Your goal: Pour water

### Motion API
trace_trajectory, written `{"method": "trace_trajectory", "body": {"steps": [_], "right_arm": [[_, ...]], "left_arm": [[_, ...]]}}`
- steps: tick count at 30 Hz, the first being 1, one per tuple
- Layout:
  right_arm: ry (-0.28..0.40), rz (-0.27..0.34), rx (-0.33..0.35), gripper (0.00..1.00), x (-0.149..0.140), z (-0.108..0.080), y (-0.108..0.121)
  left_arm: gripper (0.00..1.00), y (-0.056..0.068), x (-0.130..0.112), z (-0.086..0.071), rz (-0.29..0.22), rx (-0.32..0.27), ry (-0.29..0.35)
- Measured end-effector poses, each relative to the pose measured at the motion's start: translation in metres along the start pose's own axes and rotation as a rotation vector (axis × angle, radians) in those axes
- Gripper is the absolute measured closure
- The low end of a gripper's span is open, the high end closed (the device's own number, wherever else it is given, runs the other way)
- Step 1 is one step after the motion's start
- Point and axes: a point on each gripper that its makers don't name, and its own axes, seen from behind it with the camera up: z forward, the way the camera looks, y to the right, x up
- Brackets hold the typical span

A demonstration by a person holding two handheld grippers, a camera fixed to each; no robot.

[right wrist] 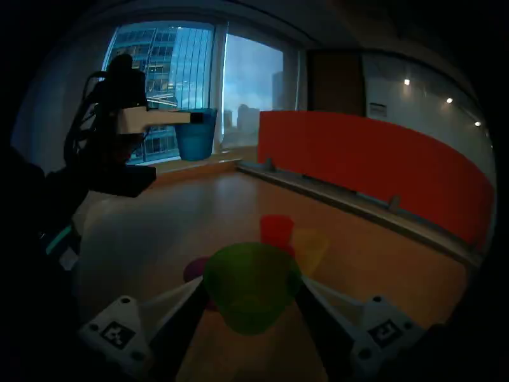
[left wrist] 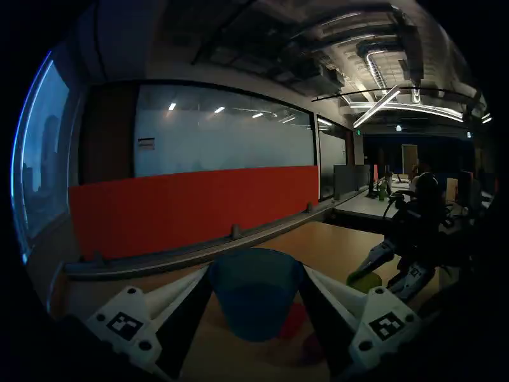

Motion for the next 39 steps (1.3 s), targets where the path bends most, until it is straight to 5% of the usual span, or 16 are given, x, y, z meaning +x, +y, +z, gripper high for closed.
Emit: {"method": "trace_trajectory", "body": {"steps": [22,39], "right_arm": [[0.181,-0.014,-0.015,0.09,0.066,-0.005,-0.002],[0.244,-0.028,0.003,0.09,0.091,0.002,-0.013]], "left_arm": [[0.12,0.006,0.003,-0.003,-0.018,-0.018,0.031],[0.12,0.003,0.005,-0.006,0.002,-0.009,0.032]]}}
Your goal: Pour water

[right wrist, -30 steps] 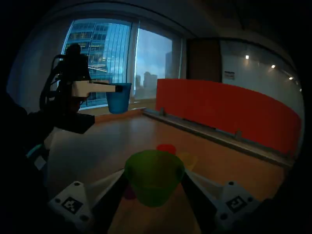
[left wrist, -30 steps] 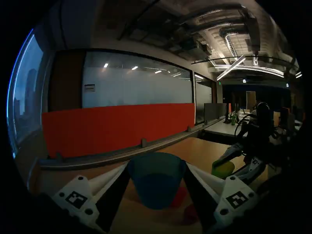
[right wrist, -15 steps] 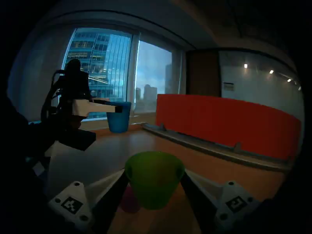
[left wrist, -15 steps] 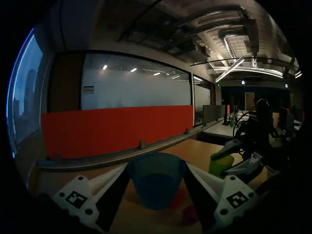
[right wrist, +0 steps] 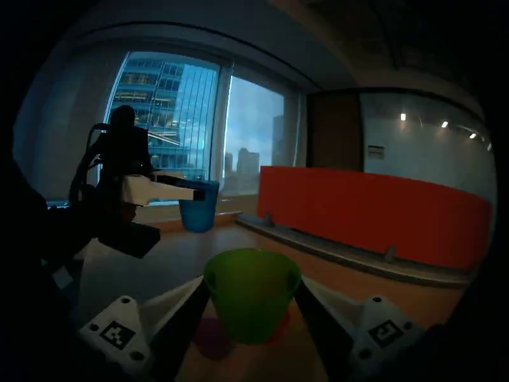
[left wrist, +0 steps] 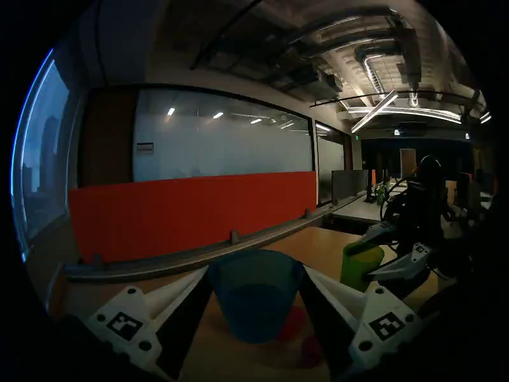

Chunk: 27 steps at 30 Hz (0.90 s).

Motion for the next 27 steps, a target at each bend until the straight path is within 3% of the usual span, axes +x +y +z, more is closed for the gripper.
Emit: {"method": "trace_trajectory", "body": {"steps": [18,27], "right_arm": [[0.011,0.007,0.054,0.09,0.004,0.014,-0.015],[0.015,0.013,0.086,0.09,0.003,0.019,-0.024]], "left_arm": [[0.12,0.001,0.008,-0.002,0.058,0.006,0.008],[0.12,0.002,0.018,-0.004,0.127,0.017,0.014]]}}
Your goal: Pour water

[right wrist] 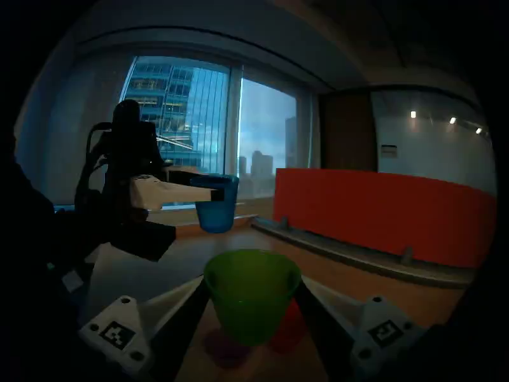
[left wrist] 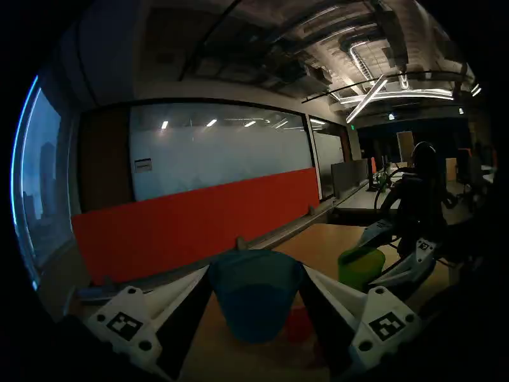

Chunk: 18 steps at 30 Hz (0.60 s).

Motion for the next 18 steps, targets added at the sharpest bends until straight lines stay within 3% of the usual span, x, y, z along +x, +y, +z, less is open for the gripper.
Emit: {"method": "trace_trajectory", "body": {"steps": [18], "right_arm": [[0.0,-0.025,0.057,0.09,-0.001,0.008,-0.019]], "left_arm": [[0.12,0.014,0.023,0.0,0.142,-0.008,0.012]]}}
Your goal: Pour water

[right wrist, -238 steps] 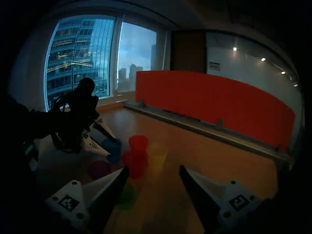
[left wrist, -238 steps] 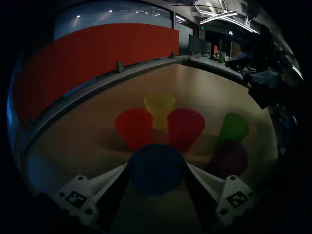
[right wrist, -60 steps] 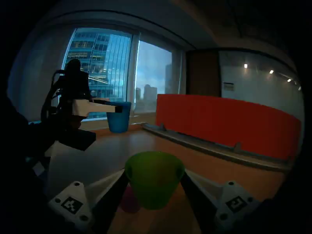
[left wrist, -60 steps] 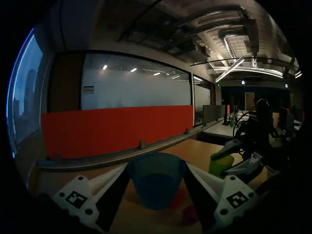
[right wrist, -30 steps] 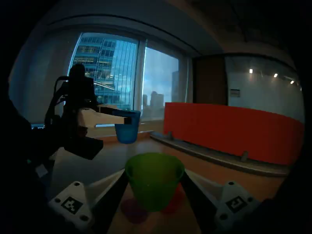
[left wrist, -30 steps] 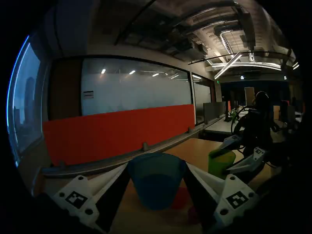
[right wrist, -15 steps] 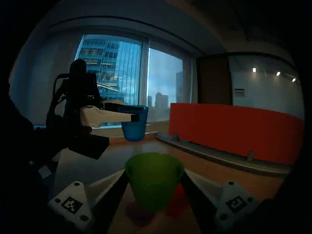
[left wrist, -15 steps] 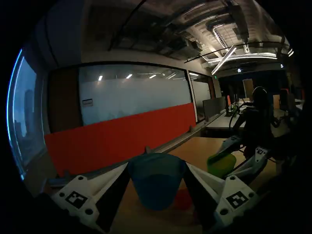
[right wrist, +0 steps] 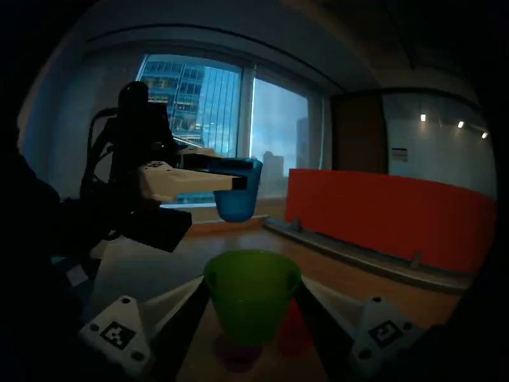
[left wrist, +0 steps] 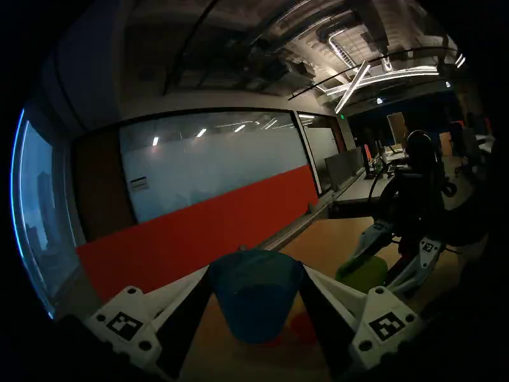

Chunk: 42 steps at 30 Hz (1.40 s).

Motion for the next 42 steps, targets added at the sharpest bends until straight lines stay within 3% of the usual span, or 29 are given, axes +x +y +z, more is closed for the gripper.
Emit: {"method": "trace_trajectory", "body": {"steps": [10,42], "right_arm": [[-0.003,0.003,0.014,0.1,-0.002,0.003,-0.004],[-0.003,-0.007,0.072,0.1,0.003,0.021,-0.025]], "left_arm": [[0.12,0.009,0.007,0.005,0.126,-0.005,-0.007],[0.13,0.022,0.034,0.004,0.437,0.0,0.008]]}}
